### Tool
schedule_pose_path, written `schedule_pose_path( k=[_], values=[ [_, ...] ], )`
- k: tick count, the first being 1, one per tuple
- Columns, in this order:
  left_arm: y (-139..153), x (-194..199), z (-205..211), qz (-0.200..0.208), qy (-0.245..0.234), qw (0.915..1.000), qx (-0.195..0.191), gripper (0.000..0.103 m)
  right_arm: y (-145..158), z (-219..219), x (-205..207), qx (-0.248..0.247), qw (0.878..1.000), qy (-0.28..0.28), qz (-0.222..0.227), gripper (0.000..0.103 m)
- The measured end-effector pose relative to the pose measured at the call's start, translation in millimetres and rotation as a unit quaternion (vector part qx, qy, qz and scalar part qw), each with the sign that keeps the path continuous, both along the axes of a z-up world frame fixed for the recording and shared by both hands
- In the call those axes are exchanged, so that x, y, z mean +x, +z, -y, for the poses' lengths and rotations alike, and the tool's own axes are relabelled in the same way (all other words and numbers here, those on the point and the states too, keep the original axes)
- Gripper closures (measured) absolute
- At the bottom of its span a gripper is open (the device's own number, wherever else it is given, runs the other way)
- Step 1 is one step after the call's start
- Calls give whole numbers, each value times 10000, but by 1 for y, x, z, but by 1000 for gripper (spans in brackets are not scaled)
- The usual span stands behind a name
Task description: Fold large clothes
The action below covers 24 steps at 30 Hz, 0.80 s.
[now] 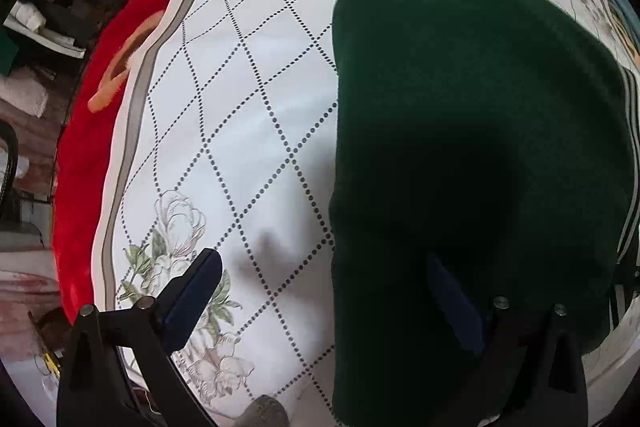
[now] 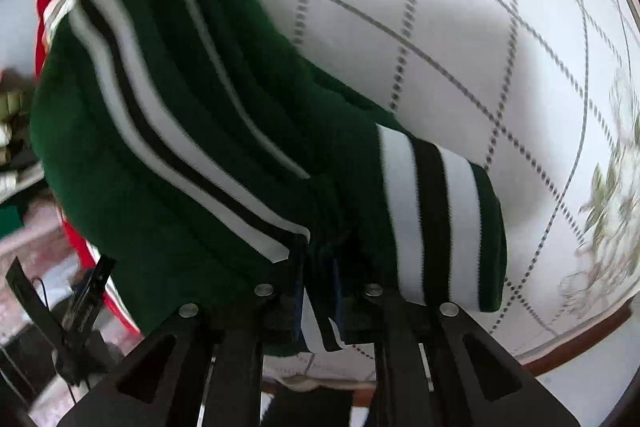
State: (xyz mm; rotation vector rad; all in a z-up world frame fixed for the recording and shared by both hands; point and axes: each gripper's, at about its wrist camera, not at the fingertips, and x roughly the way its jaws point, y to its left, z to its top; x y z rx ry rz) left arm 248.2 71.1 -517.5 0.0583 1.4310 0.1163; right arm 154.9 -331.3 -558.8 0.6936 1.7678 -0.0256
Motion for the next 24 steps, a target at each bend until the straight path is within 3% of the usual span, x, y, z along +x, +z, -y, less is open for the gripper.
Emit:
schedule_pose_path(
  k=[1,3,4,5,8,11,13,16,21,22,24],
  values=[
    [5,1,-4,39,76,9998,-153,0,11,0,3,18,9999,140,74,85],
    [20,5,-14,246,244,9983,-470,0,28,3,8,193,9990,248,315,56],
    [29,7,-20,420,299,9963,-693,0,40,9,10,365,9973,218,597,23],
    [32,9,-25,493,324,9952,-779,0,47,13,14,481,9949,197,868,0],
    [20,25,-31,509,418,9898,-1260,0,44,19,34,534,9887,483,1316,0],
    [-4,30,-34,387,560,9807,-1831,0,8,17,51,650,9866,822,1254,0],
    [-13,33,-32,376,559,9727,-2221,0,-27,16,54,1254,9819,810,1168,0],
    [-19,36,-28,382,534,9618,-2656,0,-38,7,65,1618,9729,881,1394,0],
    [-29,35,-25,363,533,9553,-2886,0,-44,0,74,2236,9616,766,1392,0],
    [-29,36,-26,351,548,9543,-2917,0,-43,-4,76,2314,9599,760,1389,4],
    [-30,35,-30,325,590,9529,-2958,0,-37,-3,75,2517,9562,723,1306,21]
  ],
)
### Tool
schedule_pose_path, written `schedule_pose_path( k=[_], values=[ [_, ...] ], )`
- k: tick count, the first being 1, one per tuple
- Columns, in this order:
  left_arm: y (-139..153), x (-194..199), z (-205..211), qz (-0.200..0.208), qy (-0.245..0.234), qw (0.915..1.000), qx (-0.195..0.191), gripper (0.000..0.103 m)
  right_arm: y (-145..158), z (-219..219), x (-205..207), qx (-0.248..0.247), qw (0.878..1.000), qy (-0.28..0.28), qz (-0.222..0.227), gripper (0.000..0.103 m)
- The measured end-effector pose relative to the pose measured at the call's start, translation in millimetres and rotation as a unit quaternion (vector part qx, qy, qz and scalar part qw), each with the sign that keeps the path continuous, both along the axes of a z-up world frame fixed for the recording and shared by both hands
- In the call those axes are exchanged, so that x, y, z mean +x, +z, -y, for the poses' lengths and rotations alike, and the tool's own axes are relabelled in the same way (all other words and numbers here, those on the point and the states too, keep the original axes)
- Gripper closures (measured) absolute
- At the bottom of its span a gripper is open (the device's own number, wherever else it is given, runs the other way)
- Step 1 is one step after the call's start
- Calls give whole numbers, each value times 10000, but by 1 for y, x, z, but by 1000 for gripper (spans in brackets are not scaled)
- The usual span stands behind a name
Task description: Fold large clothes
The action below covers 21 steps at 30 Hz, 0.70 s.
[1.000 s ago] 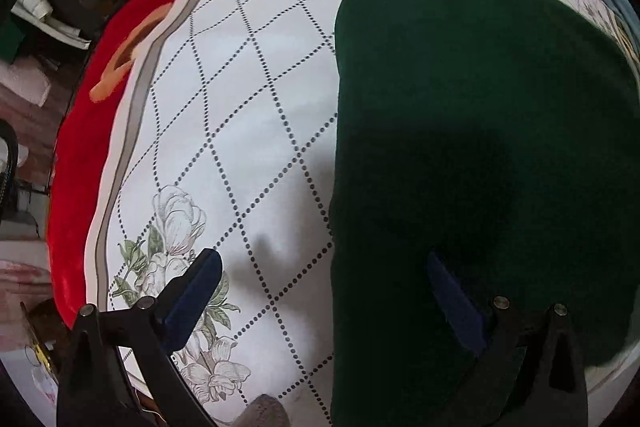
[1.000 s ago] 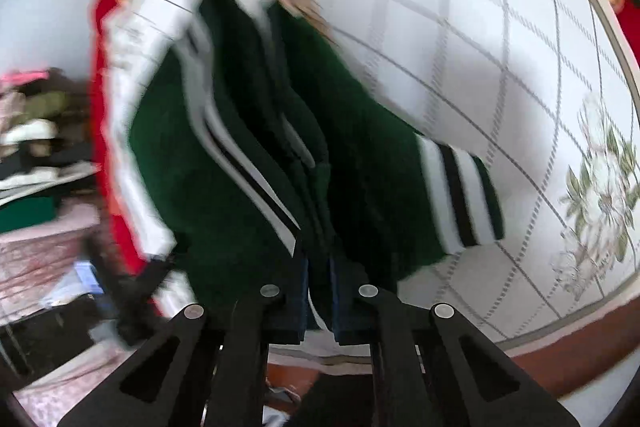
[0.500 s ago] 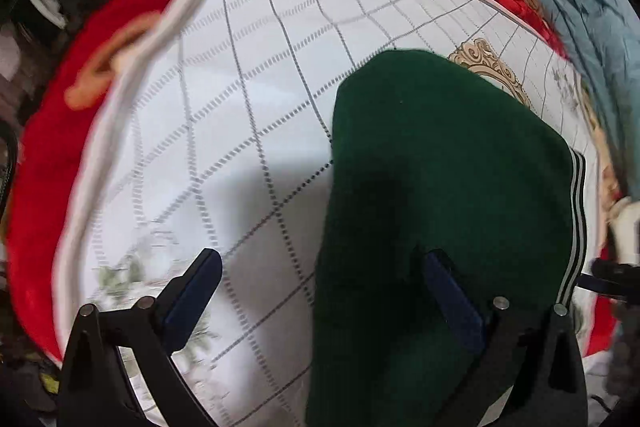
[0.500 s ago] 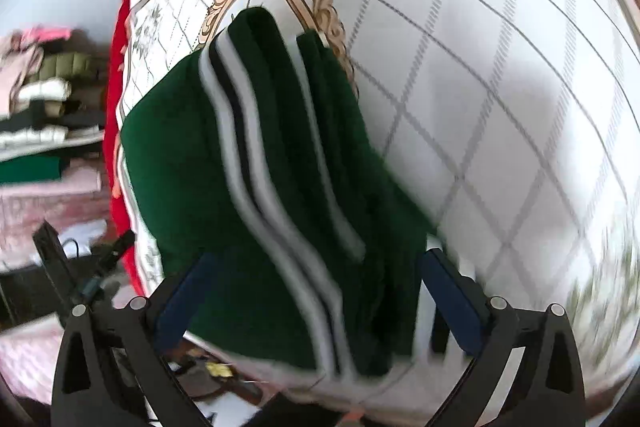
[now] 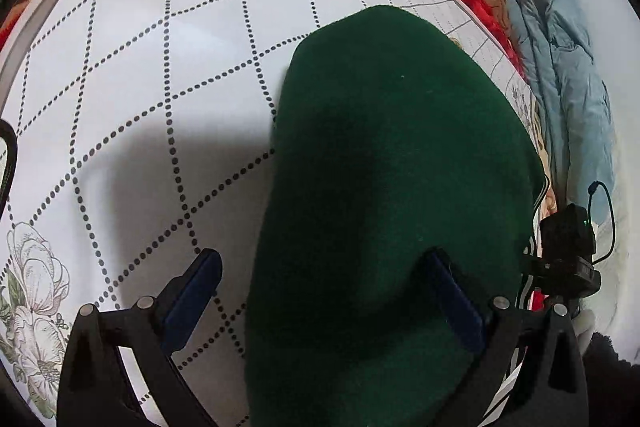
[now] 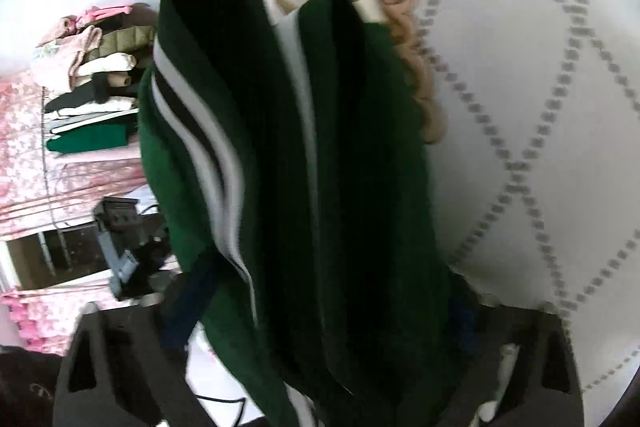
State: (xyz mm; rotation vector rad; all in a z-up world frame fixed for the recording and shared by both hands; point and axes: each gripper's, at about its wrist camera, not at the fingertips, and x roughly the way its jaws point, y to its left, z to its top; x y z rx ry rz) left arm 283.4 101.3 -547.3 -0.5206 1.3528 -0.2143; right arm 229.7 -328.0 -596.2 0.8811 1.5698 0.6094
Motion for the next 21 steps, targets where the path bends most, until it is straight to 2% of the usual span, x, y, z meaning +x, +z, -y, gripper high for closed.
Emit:
schedule_pose_path(
  k=[2,5,6,7,10,14,17,21],
  values=[
    [0,1,-5,-16,51,10000,-26,0,15,14,-6,234,9996,-62,-111,26],
    [-2,2,-15,-37,81,9999,-68,0,34,18,-15,1354,9898,-410,-183,30],
    [-3,4,-15,-36,61,9999,-95,0,40,24,-17,1441,9886,-417,-124,30],
    [-3,4,-15,-51,6,9999,-115,0,42,27,-20,1296,9909,-347,-90,30],
    [-5,4,-9,-64,-159,9997,-160,0,27,21,-24,405,9989,-57,-244,28],
    [-1,6,-2,-30,-293,9994,-154,0,14,-1,-17,434,9984,45,-360,7],
    [-1,6,3,10,-375,9992,-166,0,18,-28,-12,215,9991,205,-287,5],
    [-1,6,3,42,-393,9990,-194,0,19,-24,-21,277,9990,113,-320,6]
  ],
)
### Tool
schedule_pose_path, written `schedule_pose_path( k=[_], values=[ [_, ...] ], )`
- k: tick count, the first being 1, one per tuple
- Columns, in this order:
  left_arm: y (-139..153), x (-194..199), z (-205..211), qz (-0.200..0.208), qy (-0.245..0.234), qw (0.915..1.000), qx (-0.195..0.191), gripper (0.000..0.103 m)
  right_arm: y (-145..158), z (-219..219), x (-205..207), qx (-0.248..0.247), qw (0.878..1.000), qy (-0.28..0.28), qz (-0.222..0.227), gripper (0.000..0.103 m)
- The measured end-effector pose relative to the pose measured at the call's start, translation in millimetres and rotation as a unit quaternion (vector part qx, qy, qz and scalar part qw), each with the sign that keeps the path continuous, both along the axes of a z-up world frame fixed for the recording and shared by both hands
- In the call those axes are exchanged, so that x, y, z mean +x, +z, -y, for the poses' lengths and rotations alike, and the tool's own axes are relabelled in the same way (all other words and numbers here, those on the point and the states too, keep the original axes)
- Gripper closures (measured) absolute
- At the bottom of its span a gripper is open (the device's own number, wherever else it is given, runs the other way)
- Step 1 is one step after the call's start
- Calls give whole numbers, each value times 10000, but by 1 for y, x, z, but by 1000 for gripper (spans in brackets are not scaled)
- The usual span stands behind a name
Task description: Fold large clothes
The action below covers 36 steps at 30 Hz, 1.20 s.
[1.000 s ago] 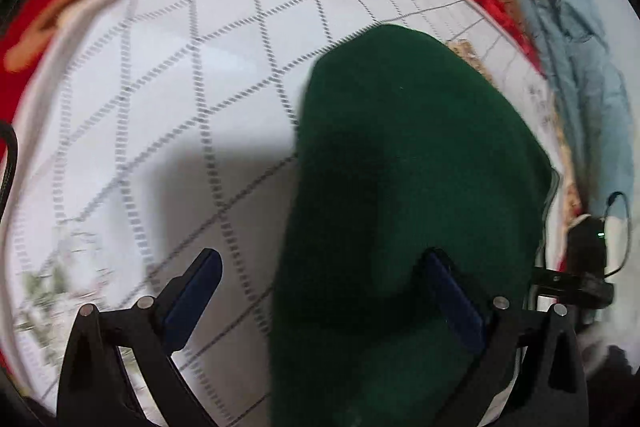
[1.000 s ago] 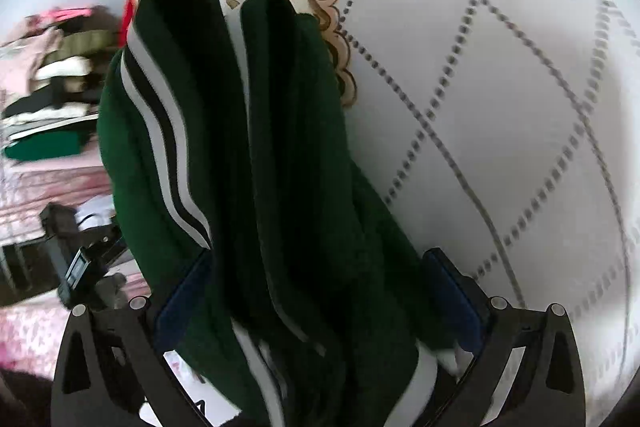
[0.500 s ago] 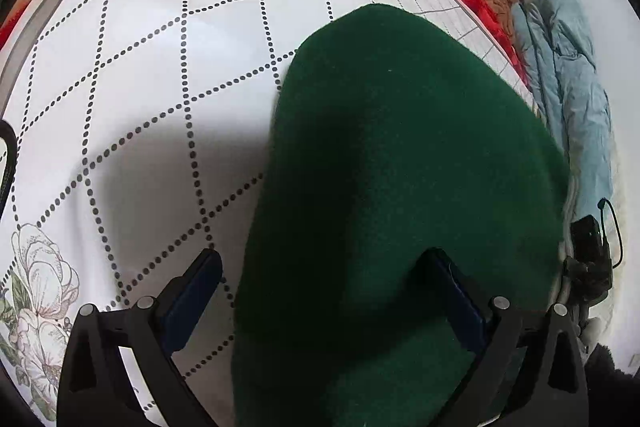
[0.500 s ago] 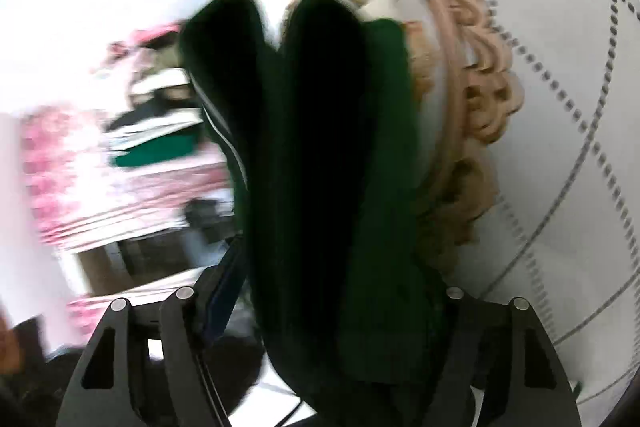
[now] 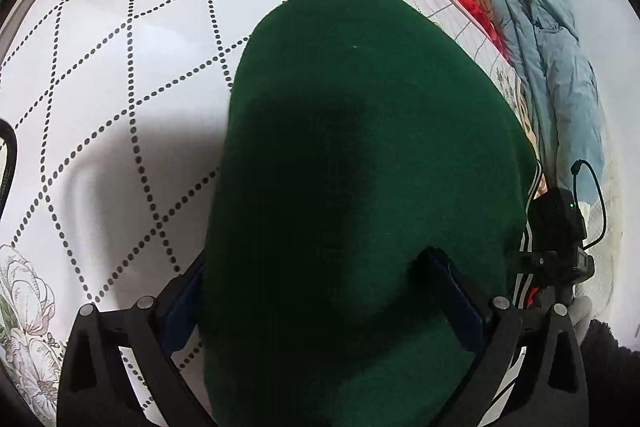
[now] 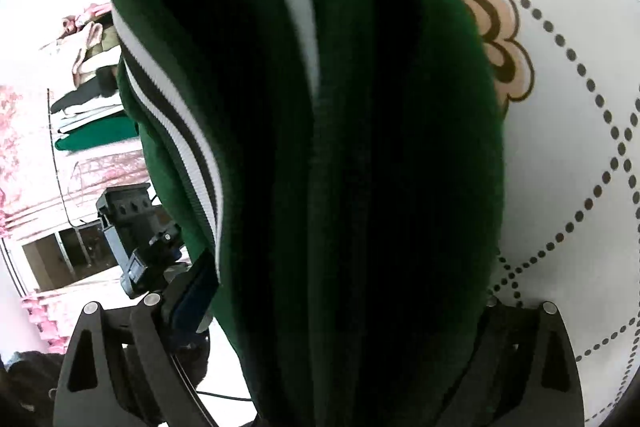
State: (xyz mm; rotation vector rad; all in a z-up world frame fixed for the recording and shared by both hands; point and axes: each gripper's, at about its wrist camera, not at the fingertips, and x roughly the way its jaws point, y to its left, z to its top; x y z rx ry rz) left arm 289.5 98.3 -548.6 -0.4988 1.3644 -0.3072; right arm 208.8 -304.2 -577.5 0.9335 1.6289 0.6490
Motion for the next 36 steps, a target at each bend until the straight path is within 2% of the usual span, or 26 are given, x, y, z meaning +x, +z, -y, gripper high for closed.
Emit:
schedule_pose_path(
  k=[3,4,5,7,11,16,22,27,29,32,36],
  values=[
    [-2,2,-1,20,9,10000,3,0,0,-2,-2,-56,10000,-36,-7,7],
    [-2,1,-2,46,13,10000,31,3,1,1,1,-73,10000,-54,-4,10],
    [1,2,1,100,15,9999,81,5,5,0,0,-108,9999,-61,63,22],
    [11,2,5,289,-35,9993,216,17,0,-14,1,-102,9998,-164,36,29],
    [29,1,7,490,-119,9982,333,25,15,-9,-4,-3,9994,-351,56,39],
    [56,12,14,682,-191,9968,380,27,45,-5,4,82,9986,-488,190,43],
    [86,56,22,878,-165,9954,352,27,80,37,42,103,9973,-606,405,43],
    [103,123,26,1015,-185,9942,297,27,109,71,110,70,9961,-732,478,43],
    [103,157,28,1063,-167,9938,270,27,116,83,149,61,9957,-756,523,43],
    [96,211,32,1065,-134,9939,245,27,123,80,206,-10,9956,-742,571,43],
    [91,273,49,982,-97,9948,266,27,117,92,302,-163,9959,-666,585,43]
  ],
)
